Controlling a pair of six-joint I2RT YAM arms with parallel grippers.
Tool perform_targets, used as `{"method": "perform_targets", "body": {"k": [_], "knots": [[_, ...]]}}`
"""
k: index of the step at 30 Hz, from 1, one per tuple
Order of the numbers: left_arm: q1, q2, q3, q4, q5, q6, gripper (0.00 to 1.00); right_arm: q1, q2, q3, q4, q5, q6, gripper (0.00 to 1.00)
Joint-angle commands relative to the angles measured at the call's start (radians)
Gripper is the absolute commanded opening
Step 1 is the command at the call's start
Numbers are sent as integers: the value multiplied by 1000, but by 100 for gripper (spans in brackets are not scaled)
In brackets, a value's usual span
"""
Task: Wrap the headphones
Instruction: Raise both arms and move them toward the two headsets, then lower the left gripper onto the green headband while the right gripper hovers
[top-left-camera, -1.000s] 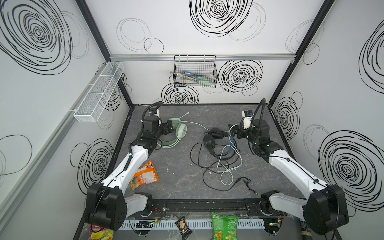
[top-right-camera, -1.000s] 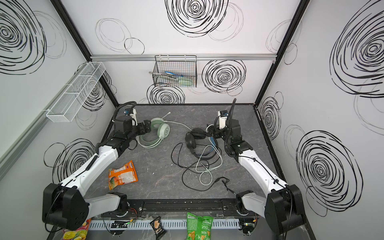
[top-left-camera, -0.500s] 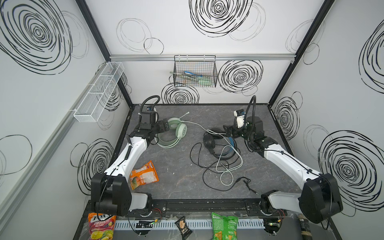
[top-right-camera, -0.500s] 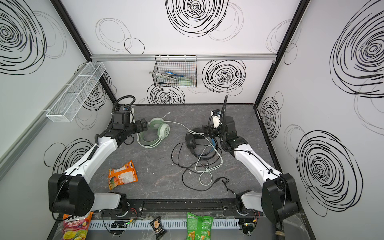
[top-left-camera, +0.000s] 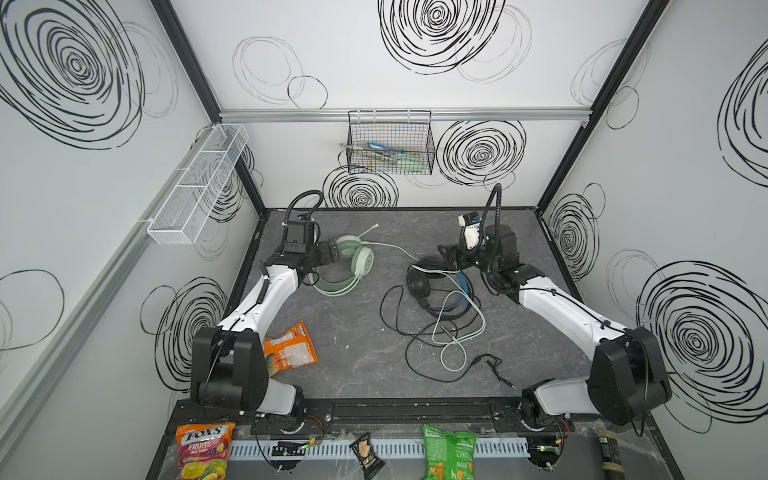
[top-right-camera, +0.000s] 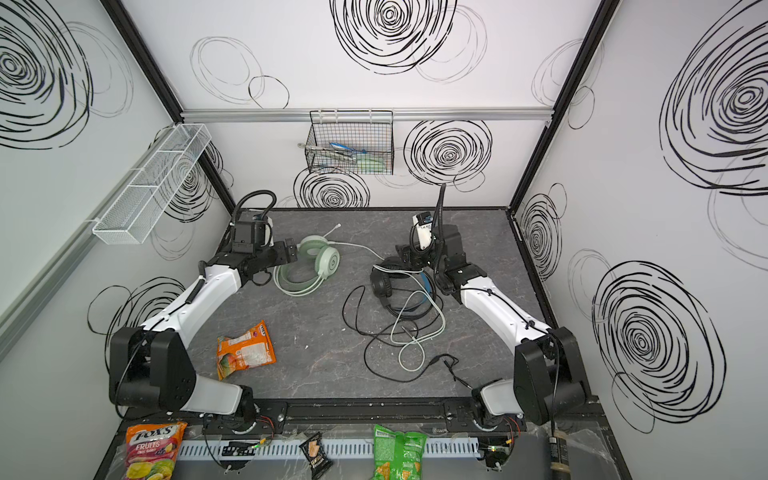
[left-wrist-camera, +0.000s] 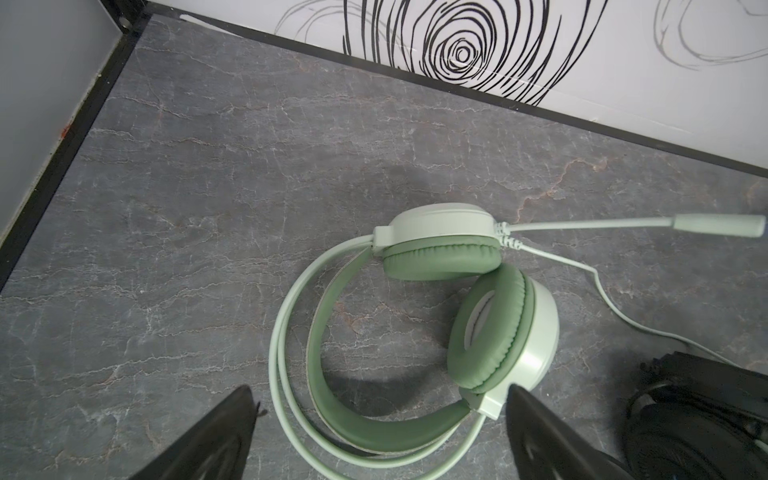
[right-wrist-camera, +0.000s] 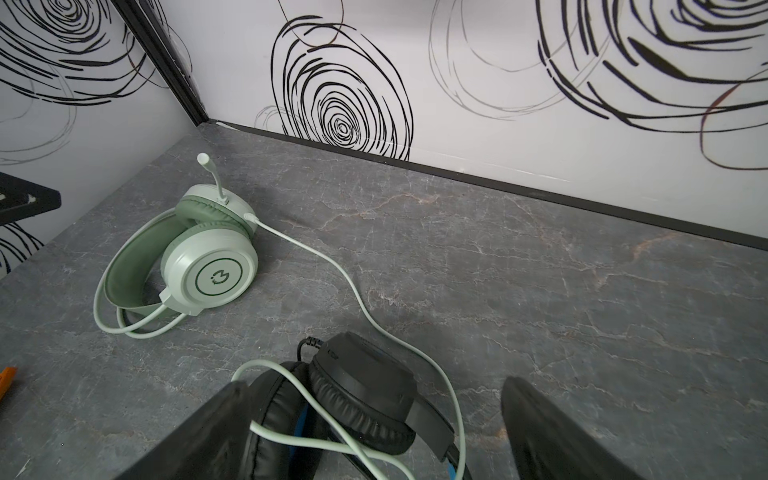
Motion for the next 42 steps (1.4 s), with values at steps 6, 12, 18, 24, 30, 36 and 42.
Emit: {"method": "perform_targets", "body": {"k": [6,12,18,24,30,36,42], "knots": [[-19,-50,-11,59,-22,5,96,-4,-73,1,-74,83,1,97],[-27,-67,-23,73,3,-5,96,2,-139,34,-138,150,-13,97],[-31,-84,-19,74,18,-17,96,12,-123,96,-159,149,-22,97],[-38,-103,-11,48,14,-19,96,21,-65,150,-136,126,-33,98],[-37,-86,22,-10,15,5,96,32,-25,150,-95,83,-19,97],[-26,-38,66,-52,16,20,96,33,-8,132,-58,62,-18,97],[7,34,111,-87,8,19,96,41,20,127,-28,29,-7,97]]}}
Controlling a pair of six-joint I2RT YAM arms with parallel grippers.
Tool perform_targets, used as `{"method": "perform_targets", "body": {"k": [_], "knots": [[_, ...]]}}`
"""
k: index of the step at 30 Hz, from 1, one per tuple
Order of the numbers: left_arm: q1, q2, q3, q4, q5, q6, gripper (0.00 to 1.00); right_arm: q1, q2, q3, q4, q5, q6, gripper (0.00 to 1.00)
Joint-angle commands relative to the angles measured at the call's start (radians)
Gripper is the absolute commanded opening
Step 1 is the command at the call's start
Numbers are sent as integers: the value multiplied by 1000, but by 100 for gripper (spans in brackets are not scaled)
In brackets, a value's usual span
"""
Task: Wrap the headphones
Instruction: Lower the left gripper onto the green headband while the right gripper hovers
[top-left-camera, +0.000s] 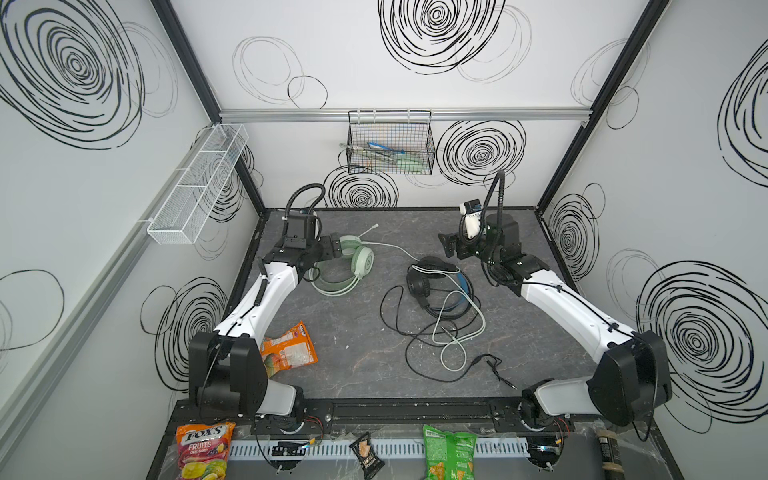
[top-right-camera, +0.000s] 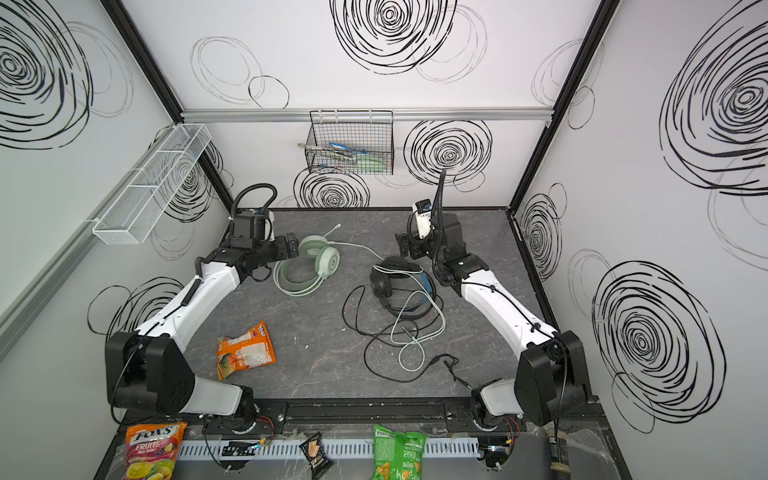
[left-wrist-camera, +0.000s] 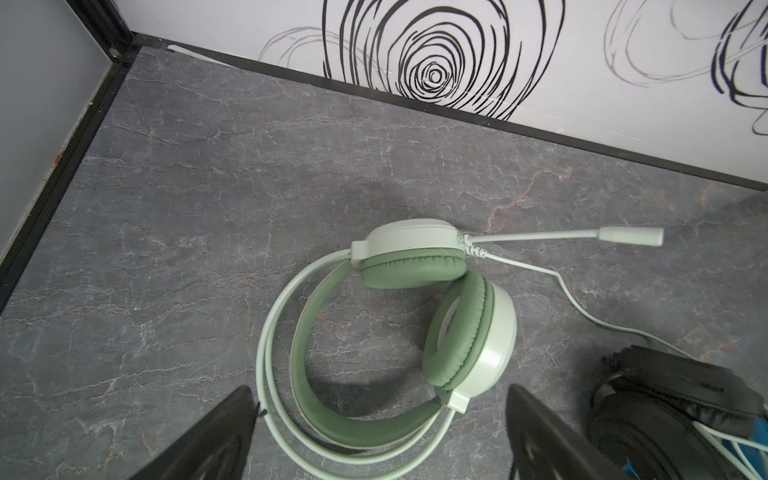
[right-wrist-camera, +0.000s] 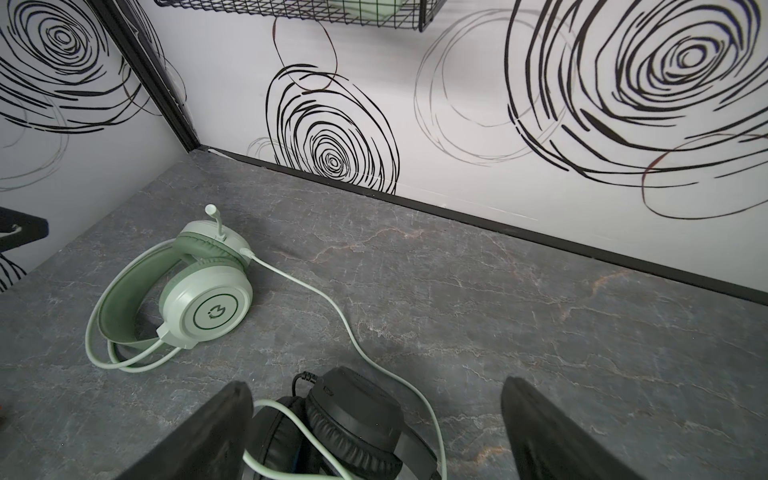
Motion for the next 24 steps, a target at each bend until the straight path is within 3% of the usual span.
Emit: {"method": "perform_targets", "body": {"k": [1,8,24], "knots": [[34,34,27,-27,8,3,96,15,19,-3,52,-31,9,97],[97,57,-45,6,37,-59,98,57,44,-15,97,-43,26,97],[112,210,-124,91,-66,-181,96,69,17,-31,112,-70,23,97]]}}
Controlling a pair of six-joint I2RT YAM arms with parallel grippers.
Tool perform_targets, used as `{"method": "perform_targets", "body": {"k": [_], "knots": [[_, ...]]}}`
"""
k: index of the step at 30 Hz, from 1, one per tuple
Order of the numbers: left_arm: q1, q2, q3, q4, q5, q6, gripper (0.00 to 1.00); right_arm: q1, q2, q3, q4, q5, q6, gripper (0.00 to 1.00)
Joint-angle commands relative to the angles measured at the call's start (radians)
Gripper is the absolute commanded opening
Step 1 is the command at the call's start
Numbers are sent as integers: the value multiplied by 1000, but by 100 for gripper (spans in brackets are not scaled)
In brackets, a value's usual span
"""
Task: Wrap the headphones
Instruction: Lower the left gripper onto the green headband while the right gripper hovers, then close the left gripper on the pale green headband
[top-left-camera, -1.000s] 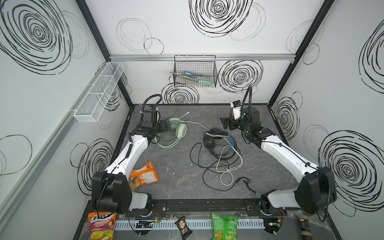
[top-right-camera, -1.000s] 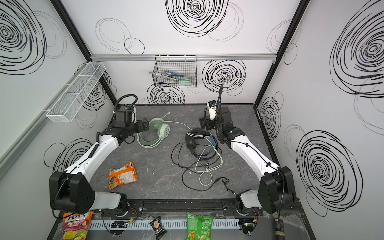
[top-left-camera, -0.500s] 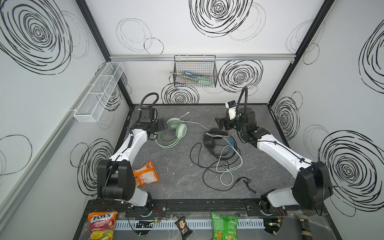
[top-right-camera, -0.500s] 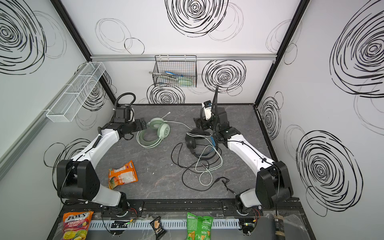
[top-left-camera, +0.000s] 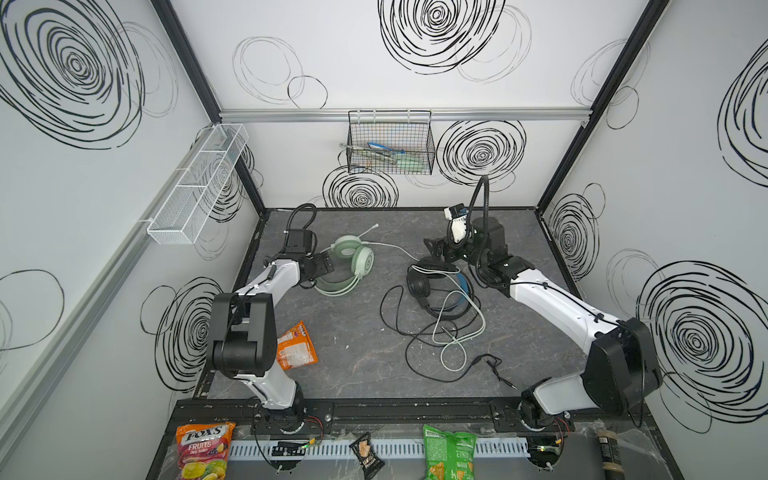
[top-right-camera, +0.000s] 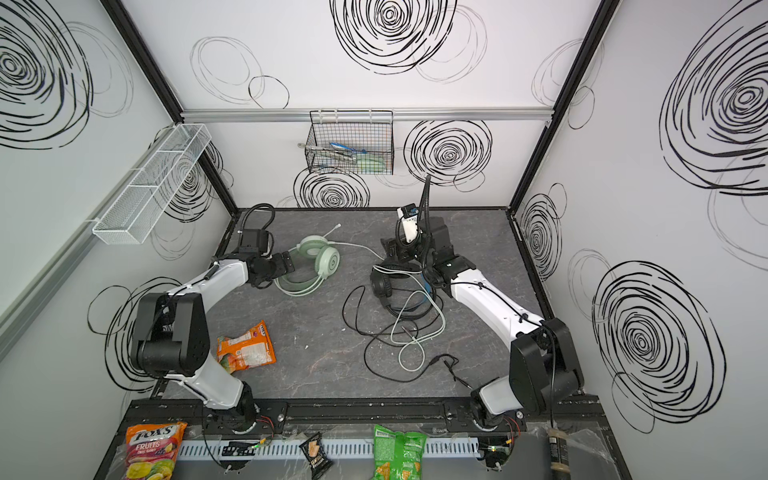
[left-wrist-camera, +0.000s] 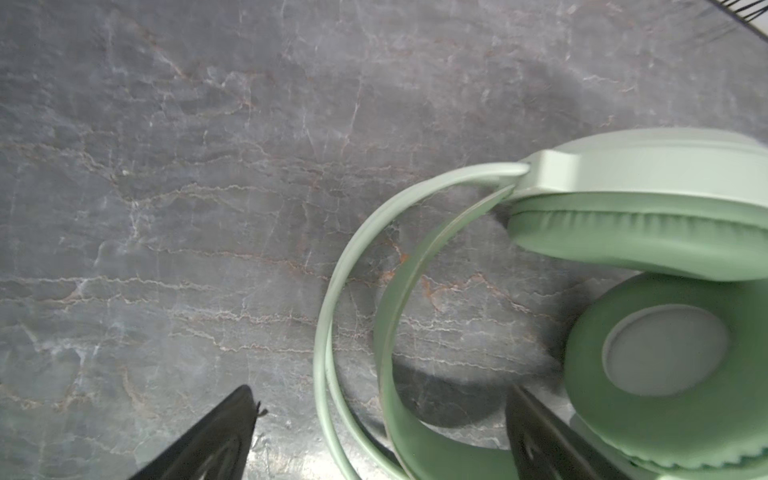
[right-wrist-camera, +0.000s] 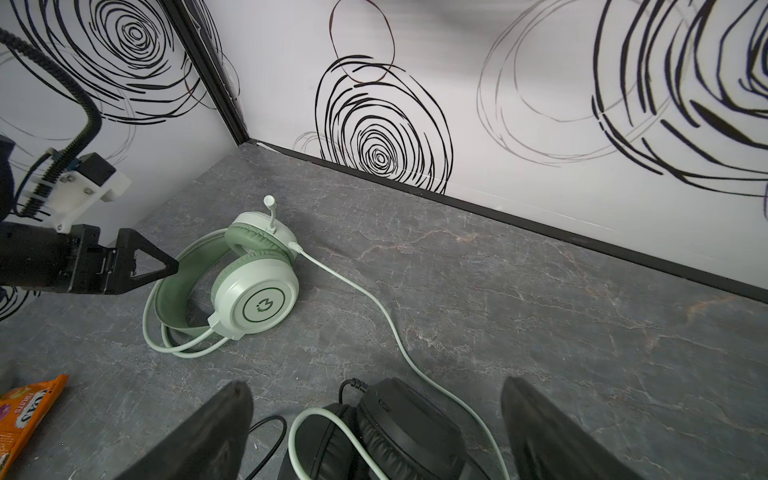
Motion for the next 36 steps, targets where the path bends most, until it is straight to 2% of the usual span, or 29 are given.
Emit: {"method": "perform_targets", "body": {"k": [1,11,18,30,36], "knots": [[10,10,-20,46,-46,-44,96,7,-34,-16,38,-19,2,97],[-4,87,-50,84,-55,-69,99,12,-39,-41,58,-29,5,97],[-19,127,-51,98,-66,-68,83,11,-51,-42,63,-30,3,97],[-52,166,-40,120,-71,-60,66,11,-86,-52,57,-8,-4,97],[-77,196,-26,129,-78,-40,53,11,-102,-47,39,13,-12,97]]}}
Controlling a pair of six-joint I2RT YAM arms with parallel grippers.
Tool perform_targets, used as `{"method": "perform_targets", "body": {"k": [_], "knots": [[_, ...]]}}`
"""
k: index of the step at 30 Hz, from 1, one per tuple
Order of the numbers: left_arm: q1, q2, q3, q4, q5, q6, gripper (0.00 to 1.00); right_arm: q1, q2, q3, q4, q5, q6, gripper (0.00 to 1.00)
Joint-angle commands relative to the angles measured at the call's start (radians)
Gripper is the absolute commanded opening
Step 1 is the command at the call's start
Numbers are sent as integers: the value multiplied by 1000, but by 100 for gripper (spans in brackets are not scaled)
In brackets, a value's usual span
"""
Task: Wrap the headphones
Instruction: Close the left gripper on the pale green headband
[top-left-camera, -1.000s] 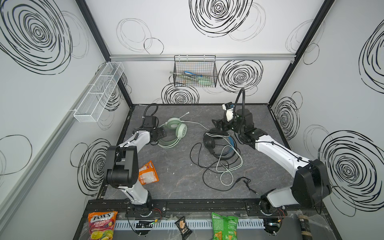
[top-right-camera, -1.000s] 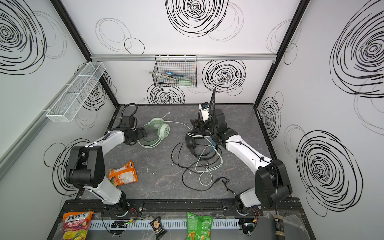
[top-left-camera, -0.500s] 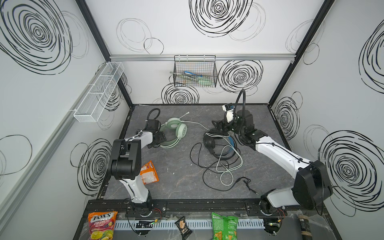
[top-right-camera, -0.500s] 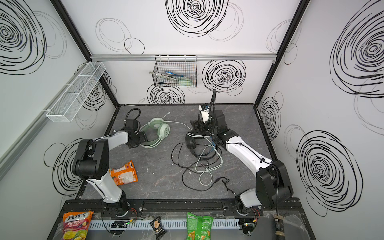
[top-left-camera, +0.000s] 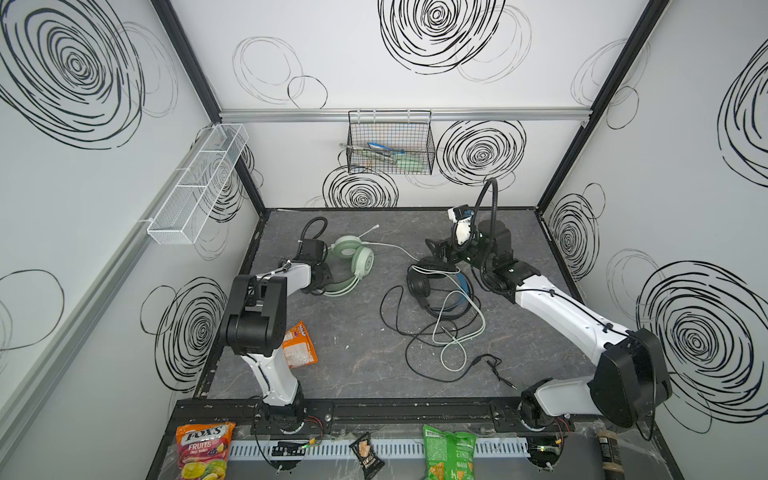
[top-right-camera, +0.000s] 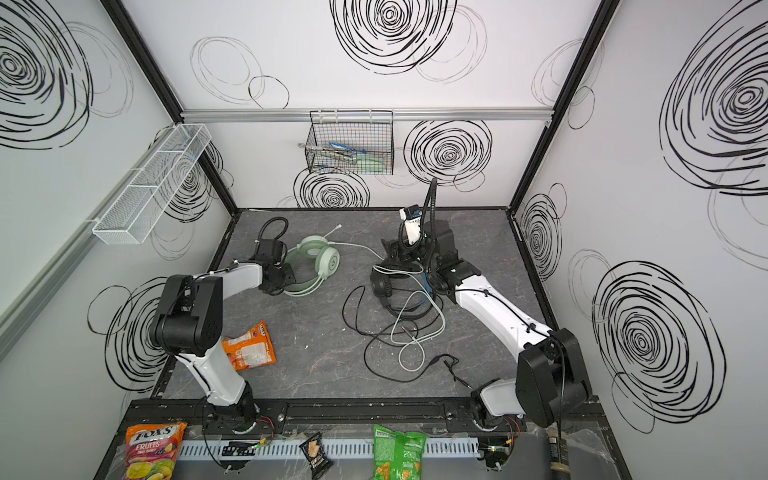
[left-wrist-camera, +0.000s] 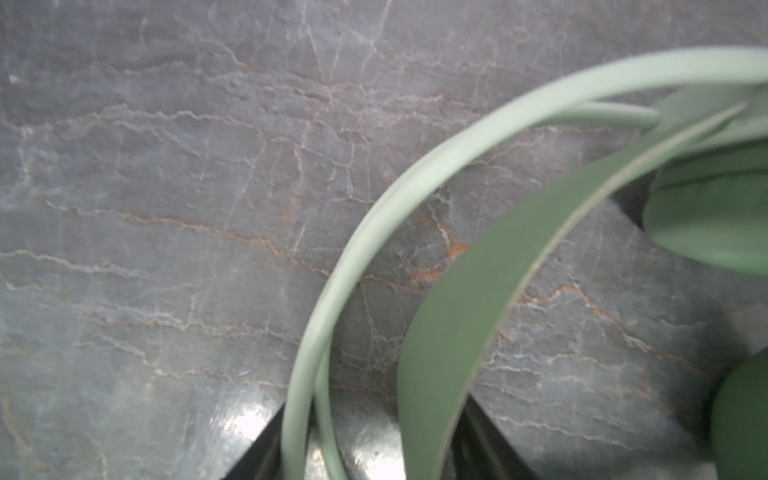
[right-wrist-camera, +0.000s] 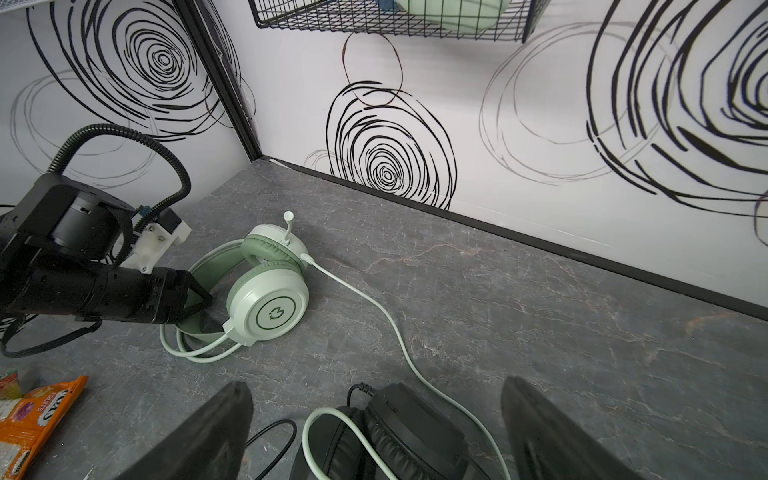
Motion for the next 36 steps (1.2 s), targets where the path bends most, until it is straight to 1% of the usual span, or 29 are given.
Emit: {"method": "perform_targets", "body": {"k": [1,5,7,9,13,17,22,25,27,28,29,30,33,36], "knots": [[-22,42,16,12,-1,18,50,4,-40,-2,2,22,-12,97],[-34,45,26,15,-5,36,40,6,-46,3,-8,28,-12,97],[-43,53,40,12,2,42,37,6,-47,-1,-10,32,-10,97],[-62,63,68,-3,-12,48,33,8,-49,-4,-9,36,-7,97],[-112,77,116,-34,-60,102,28,9,-60,-19,-10,45,-4,97],[-156,87,145,-48,-88,129,24,11,-72,-32,-9,54,-5,97],[-205,131,202,-83,-85,199,20,9,-76,-35,-10,52,-10,97],[-219,160,238,-125,-89,246,17,9,-80,-38,-10,51,-13,97],[-213,162,236,-132,-88,251,17,9,-81,-40,-10,50,-13,97],[-204,158,228,-128,-81,247,17,10,-82,-39,-10,48,-13,97],[-193,151,218,-121,-71,240,20,9,-81,-39,-10,47,-13,97],[-185,144,210,-116,-64,235,24,9,-82,-40,-10,45,-14,97],[-174,125,196,-109,-63,228,47,10,-82,-38,-10,38,-14,97],[-174,102,182,-103,-52,205,63,10,-91,-46,-10,37,-12,97]]}}
